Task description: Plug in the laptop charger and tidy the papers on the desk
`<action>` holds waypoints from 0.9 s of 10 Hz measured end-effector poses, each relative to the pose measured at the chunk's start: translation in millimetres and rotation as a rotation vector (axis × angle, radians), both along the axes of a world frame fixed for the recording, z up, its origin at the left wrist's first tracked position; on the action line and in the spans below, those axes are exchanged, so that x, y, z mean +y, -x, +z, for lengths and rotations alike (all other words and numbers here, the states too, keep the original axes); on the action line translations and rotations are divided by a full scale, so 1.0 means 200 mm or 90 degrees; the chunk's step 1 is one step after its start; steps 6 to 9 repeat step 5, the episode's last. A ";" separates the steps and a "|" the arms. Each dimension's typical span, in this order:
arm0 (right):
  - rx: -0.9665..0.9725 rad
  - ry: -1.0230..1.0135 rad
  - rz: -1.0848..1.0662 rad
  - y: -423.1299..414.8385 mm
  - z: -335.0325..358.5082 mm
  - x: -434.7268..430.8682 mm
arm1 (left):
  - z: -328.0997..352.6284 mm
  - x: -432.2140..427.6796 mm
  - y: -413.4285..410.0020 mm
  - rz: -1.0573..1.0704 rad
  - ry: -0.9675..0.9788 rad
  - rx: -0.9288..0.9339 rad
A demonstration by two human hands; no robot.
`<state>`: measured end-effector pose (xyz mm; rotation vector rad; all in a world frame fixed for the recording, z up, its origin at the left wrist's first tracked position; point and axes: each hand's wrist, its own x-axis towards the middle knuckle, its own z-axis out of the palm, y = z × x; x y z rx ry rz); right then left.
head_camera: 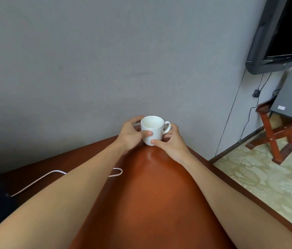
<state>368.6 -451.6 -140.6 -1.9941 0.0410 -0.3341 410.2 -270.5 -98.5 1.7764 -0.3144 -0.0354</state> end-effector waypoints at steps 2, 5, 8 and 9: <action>-0.011 0.107 -0.027 -0.12 -0.01 -0.01 | -0.07 -0.04 -0.16 0.003 0.025 -0.008; -0.043 0.182 -0.082 -0.15 -0.01 0.02 | -0.07 -0.07 -0.18 -0.089 -0.036 0.026; -0.043 0.182 -0.082 -0.15 -0.01 0.02 | -0.07 -0.07 -0.18 -0.089 -0.036 0.026; -0.043 0.182 -0.082 -0.15 -0.01 0.02 | -0.07 -0.07 -0.18 -0.089 -0.036 0.026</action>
